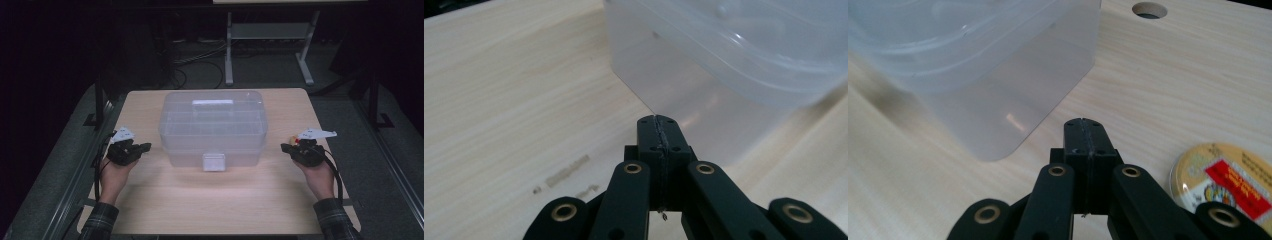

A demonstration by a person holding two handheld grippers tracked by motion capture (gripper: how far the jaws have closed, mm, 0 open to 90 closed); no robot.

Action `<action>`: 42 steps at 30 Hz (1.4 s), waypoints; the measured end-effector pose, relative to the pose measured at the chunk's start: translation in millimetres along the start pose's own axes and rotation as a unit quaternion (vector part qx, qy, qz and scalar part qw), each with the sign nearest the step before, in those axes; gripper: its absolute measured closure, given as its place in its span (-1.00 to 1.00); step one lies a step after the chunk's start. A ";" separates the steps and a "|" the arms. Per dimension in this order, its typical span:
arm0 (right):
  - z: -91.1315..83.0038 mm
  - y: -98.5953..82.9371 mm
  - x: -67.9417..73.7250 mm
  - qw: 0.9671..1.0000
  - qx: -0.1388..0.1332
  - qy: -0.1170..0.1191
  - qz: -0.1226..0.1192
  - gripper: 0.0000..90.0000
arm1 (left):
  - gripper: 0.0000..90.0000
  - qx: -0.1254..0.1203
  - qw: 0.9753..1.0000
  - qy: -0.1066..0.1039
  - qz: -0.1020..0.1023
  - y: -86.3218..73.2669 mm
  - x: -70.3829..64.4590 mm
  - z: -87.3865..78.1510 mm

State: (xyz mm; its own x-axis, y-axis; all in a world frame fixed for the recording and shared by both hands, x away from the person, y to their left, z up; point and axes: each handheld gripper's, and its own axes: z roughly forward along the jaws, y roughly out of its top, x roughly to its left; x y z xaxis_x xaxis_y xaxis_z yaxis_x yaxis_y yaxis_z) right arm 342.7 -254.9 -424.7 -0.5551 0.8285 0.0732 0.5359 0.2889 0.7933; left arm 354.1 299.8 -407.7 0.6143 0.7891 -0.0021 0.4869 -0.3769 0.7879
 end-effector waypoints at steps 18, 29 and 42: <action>34.6 33.7 -10.8 1.000 -0.008 0.002 -0.004 1.00 | 1.00 -0.021 1.000 0.003 -0.003 25.2 15.7 24.4; 56.2 46.1 -12.5 1.000 -0.009 0.012 -0.005 1.00 | 1.00 -0.021 1.000 0.006 -0.009 33.2 17.3 48.1; 68.8 51.2 -7.7 0.999 -0.014 0.030 -0.007 1.00 | 1.00 -0.024 1.000 -0.014 -0.013 32.0 13.5 64.8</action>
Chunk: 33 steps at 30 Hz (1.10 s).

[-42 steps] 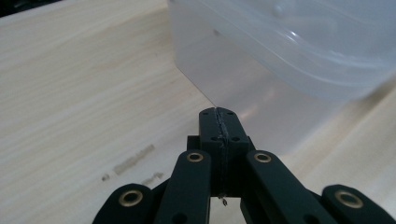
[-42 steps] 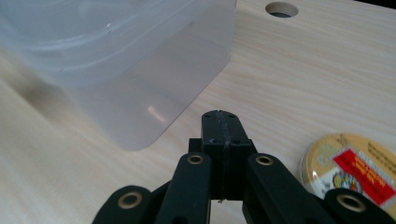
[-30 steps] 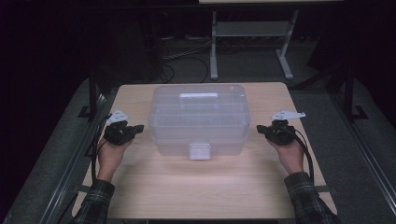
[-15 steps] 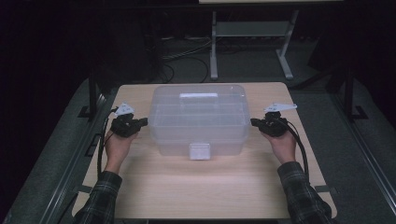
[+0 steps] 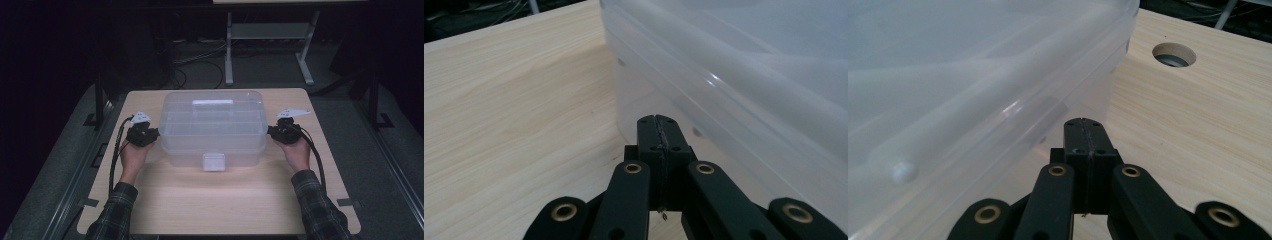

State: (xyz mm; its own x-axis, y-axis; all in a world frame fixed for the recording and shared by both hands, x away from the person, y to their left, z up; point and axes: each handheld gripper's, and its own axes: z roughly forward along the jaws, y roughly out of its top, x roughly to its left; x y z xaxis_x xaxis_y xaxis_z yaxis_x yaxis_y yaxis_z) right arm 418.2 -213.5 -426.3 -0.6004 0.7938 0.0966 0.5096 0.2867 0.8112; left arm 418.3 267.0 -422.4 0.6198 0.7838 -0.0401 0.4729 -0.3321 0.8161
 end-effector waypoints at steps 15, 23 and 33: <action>4.6 -2.1 0.1 1.000 -0.005 0.013 0.004 1.00 | 1.00 -0.005 1.000 -0.015 -0.019 -0.5 0.1 2.9; 3.7 -1.8 2.0 1.000 -0.002 0.010 0.002 1.00 | 1.00 0.004 0.999 -0.020 -0.034 0.7 -1.1 1.9; -5.1 -6.8 4.4 1.000 0.003 0.010 -0.001 1.00 | 1.00 0.018 0.999 -0.019 -0.021 2.0 -10.1 -1.0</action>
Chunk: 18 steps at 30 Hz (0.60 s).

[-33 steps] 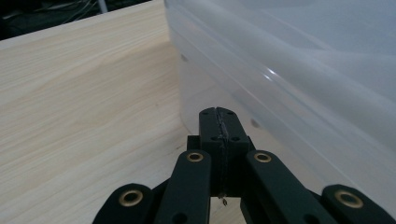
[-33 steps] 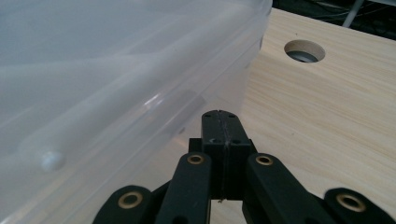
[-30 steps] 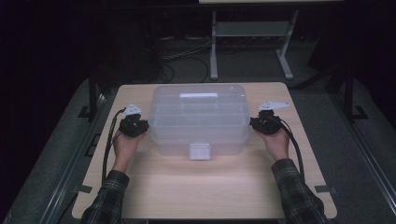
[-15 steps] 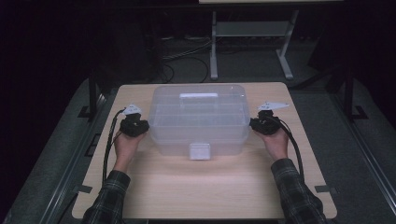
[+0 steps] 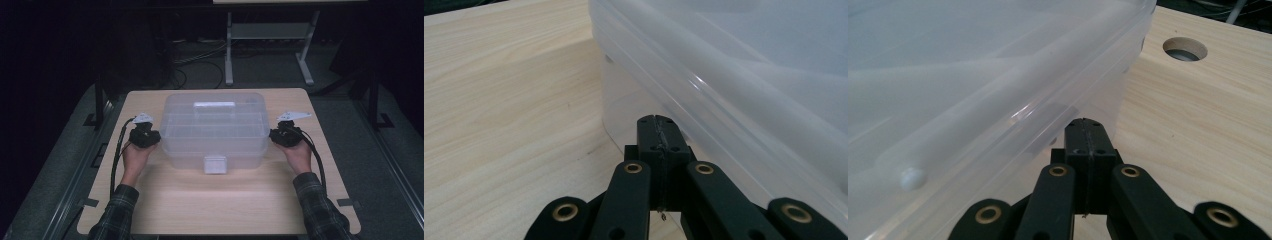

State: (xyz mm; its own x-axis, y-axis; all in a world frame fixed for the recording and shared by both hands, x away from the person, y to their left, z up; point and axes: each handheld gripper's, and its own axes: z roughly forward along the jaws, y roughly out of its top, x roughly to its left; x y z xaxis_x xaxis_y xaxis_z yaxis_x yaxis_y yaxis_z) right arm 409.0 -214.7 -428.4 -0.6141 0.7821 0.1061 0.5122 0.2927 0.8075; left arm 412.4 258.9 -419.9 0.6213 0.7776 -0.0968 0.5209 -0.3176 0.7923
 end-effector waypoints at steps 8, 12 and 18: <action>-10.4 -9.2 2.3 1.000 -0.005 0.002 0.001 1.00 | 1.00 -0.004 1.000 -0.011 -0.006 -4.3 -8.5 -2.6; -16.2 -13.0 5.0 1.000 -0.002 0.000 -0.002 1.00 | 1.00 0.001 1.000 -0.012 -0.002 -5.6 -13.4 -5.0; -24.7 -20.8 7.7 1.000 -0.008 0.000 0.000 1.00 | 1.00 -0.002 1.000 -0.020 0.000 -11.5 -23.9 -10.6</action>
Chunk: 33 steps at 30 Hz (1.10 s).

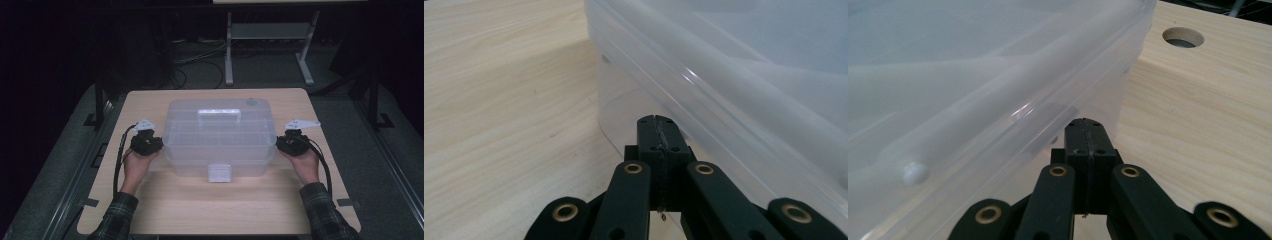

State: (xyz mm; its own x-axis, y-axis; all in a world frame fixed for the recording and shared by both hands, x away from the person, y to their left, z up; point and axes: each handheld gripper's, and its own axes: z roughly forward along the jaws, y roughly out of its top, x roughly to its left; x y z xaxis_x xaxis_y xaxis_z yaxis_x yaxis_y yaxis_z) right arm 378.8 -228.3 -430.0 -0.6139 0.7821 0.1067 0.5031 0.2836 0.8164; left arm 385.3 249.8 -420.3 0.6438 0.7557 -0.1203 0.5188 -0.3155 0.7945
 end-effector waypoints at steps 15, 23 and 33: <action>-21.4 -16.4 16.1 1.000 0.000 0.002 -0.013 1.00 | 1.00 0.003 1.000 -0.011 0.014 -14.6 -20.1 -16.8; -34.9 -25.1 26.4 1.000 0.006 0.003 -0.021 1.00 | 1.00 0.005 1.000 -0.015 0.019 -21.3 -30.2 -24.3; -48.8 -34.5 33.9 1.000 0.011 0.008 -0.017 1.00 | 1.00 0.007 0.999 -0.015 0.034 -28.2 -44.0 -31.8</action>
State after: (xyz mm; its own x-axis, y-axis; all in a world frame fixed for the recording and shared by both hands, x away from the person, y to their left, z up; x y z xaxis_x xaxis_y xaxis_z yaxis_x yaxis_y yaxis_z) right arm 310.9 -238.7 -426.9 -0.6407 0.7627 0.0884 0.4948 0.3221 0.8071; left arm 324.4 243.7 -418.4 0.6950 0.7140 -0.0846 0.4806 -0.3738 0.7933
